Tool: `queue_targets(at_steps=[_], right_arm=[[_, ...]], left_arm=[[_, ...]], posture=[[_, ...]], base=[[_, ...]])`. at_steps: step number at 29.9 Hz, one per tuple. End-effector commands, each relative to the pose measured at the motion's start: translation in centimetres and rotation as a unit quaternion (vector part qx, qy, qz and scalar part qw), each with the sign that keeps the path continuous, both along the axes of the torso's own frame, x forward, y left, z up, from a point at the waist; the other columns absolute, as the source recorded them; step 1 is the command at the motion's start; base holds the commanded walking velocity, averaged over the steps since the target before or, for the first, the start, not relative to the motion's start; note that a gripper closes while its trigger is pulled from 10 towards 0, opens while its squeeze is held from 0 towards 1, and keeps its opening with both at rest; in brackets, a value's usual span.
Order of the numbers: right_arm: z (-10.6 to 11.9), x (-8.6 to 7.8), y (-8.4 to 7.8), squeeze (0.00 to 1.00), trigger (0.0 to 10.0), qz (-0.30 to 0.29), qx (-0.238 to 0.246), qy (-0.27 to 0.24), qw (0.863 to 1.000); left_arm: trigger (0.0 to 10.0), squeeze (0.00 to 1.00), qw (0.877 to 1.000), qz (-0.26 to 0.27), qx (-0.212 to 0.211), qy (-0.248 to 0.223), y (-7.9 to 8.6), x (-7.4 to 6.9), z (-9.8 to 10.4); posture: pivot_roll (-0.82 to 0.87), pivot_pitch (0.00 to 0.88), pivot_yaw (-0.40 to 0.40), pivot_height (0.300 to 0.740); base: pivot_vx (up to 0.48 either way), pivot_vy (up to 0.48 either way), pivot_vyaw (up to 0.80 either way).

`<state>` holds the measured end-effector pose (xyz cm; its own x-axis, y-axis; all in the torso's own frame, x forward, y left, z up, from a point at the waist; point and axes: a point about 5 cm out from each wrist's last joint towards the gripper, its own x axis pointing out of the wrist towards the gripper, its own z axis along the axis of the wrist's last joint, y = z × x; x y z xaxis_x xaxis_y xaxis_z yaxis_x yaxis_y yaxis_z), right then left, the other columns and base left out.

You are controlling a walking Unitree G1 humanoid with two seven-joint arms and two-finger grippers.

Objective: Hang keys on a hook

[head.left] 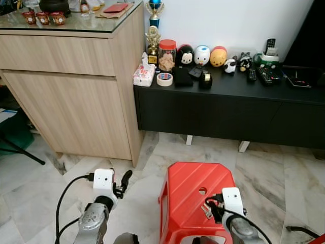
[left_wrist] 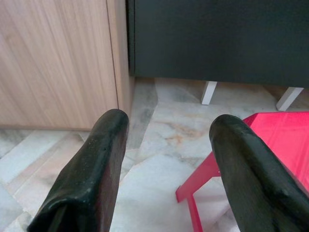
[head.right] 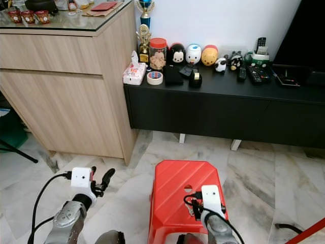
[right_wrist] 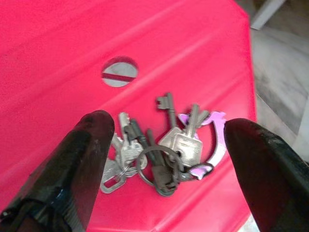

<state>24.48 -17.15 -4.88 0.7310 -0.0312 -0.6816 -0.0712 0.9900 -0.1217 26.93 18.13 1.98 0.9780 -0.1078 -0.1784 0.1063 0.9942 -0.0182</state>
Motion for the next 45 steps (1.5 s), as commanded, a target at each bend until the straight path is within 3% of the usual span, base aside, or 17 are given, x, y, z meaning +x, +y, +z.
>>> queue_targets(at_steps=[1,18,31,41,45], right_arm=[[0.3,0.5,0.4,0.0,10.0,0.021,-0.015,0.002,1.0],[1.8,2.6,1.5,0.0,10.0,0.033,-0.014,-0.03,0.999],[1.2,1.9,1.1,0.0,10.0,0.011,-0.034,-0.009,0.999],[1.3,2.1,0.6,0.0,10.0,-0.005,-0.041,-0.005,0.999],[0.9,1.4,0.0,0.0,10.0,-0.014,-0.059,0.018,0.998]], left_arm=[[10.0,0.0,1.0,-0.004,0.002,0.005,-0.2,0.1,-0.1],[10.0,0.0,0.999,0.001,-0.009,-0.044,-0.4,0.6,2.2],[10.0,0.0,0.997,-0.003,-0.012,-0.074,-0.5,0.3,4.0],[10.0,0.0,0.997,-0.002,-0.011,-0.071,-0.4,-0.4,4.2],[10.0,0.0,0.998,-0.003,-0.012,-0.061,-0.5,-0.6,4.3]], posture=[[0.02,0.024,-0.042,0.646],[0.04,0.065,-0.057,0.646],[0.06,0.143,-0.056,0.646],[0.06,0.166,-0.052,0.646],[0.06,0.167,-0.053,0.646]], base=[[0.0,0.0,0.0],[0.0,0.0,0.0],[0.0,0.0,0.0],[0.0,0.0,0.0],[0.0,0.0,0.0]])
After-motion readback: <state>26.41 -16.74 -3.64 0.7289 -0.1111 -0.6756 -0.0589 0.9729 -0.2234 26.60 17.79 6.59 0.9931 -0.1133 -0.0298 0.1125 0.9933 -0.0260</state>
